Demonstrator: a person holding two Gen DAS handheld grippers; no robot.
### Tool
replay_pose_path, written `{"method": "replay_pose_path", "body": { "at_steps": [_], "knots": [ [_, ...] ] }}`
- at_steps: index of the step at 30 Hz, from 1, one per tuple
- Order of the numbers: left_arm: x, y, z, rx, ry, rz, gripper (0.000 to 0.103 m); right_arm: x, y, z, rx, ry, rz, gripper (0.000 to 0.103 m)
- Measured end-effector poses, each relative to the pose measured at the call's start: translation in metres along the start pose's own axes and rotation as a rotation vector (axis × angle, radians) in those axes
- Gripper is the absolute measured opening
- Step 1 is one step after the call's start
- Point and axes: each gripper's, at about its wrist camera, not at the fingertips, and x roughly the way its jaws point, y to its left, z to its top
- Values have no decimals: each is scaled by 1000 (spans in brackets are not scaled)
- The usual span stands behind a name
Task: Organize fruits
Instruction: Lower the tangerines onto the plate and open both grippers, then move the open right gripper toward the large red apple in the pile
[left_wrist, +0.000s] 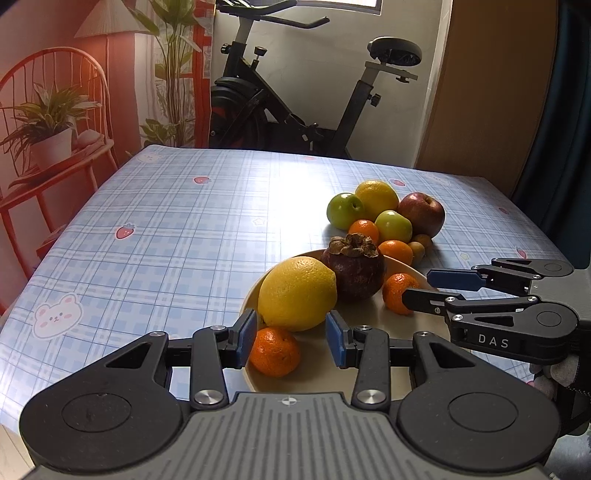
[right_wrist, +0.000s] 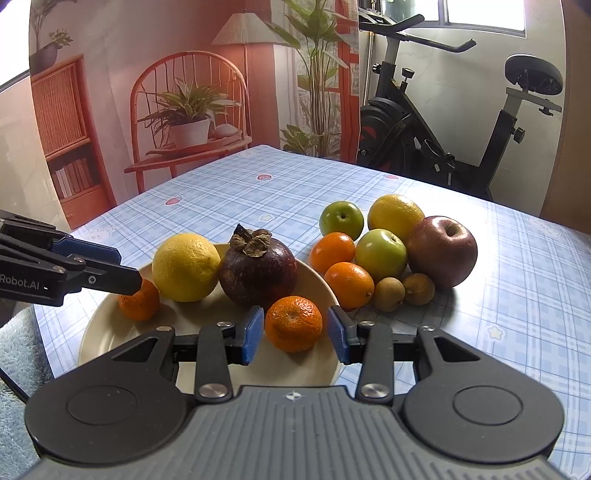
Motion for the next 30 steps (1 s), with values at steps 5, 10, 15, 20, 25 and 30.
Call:
{"method": "replay_pose_path", "body": {
  "at_steps": [5,10,15,20,25,30],
  "knots": [
    [-2,0,1,-15,-37,15,43,-7,-11,-2,45,-24,-35,42],
    [-2,2,3,-37,-58,29,43,-11,-20,-5,89,-36,-60,42],
    [1,-3,10,-27,-76,34,43,-15,-26,-5,108,-51,-82,42],
    [3,-4,22,-19,-99,39,43,-20,-33,-4,129,-73,-107,42],
    [4,-7,35,-23,-123,36,43,-25,-46,-1,165,-94,-140,42],
    [6,-15,48,-9,-144,17,43,-27,-58,3,189,-105,-153,42]
  ]
}}
